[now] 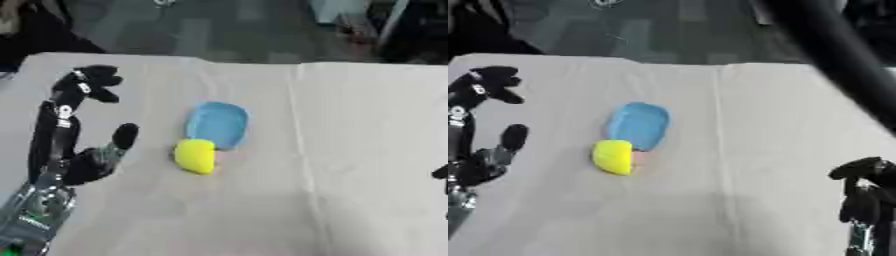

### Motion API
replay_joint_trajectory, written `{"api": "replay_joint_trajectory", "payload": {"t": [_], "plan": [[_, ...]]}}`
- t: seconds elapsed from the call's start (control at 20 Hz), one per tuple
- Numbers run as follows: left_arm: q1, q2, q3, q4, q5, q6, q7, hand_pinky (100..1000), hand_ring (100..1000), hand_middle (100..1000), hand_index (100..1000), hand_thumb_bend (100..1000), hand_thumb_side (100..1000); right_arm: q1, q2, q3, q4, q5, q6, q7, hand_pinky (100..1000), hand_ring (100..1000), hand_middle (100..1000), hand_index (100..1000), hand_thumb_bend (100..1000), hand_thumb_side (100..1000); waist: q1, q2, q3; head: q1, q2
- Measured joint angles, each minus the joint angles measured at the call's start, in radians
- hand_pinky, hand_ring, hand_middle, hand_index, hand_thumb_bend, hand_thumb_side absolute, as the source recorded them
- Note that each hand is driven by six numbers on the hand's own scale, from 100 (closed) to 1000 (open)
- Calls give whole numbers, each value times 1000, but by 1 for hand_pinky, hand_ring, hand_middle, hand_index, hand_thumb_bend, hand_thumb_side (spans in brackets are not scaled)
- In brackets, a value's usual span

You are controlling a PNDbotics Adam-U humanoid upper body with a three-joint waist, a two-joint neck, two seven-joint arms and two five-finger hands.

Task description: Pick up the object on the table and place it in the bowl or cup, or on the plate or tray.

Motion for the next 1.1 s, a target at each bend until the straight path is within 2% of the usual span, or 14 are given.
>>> {"api": "replay_joint_trajectory", "payload": {"t": [0.1, 0.25, 0.5, 0.85, 1.1], "plan": [[3, 53, -1, 0, -5, 33, -38, 569, 573, 765, 781, 501, 864, 1, -1, -4, 0, -5, 0, 0, 164, 413, 453, 196, 100, 948, 1, 0, -1, 1, 0], [-9, 143, -10, 0, -9, 79, -146, 603, 607, 785, 780, 540, 849, 1, -7, -10, 0, -16, 0, 0, 165, 413, 453, 198, 100, 947, 6, -1, -8, 10, 0], [-52, 258, -30, -3, -29, 90, -311, 625, 624, 782, 774, 548, 831, 1, -19, -22, 0, -35, -4, 4, 164, 412, 454, 200, 100, 948, 13, -7, -19, 24, 0], [-142, 348, -84, -3, -27, 125, -480, 654, 651, 777, 777, 535, 840, -3, -27, -26, 0, -52, -14, 14, 164, 413, 453, 196, 100, 948, 18, -7, -26, 38, 0], [-233, 389, -149, -3, -27, 128, -648, 676, 689, 820, 781, 554, 839, -8, -37, -26, 0, -70, -22, 22, 167, 413, 453, 202, 100, 940, 24, -7, -40, 55, -1]]}}
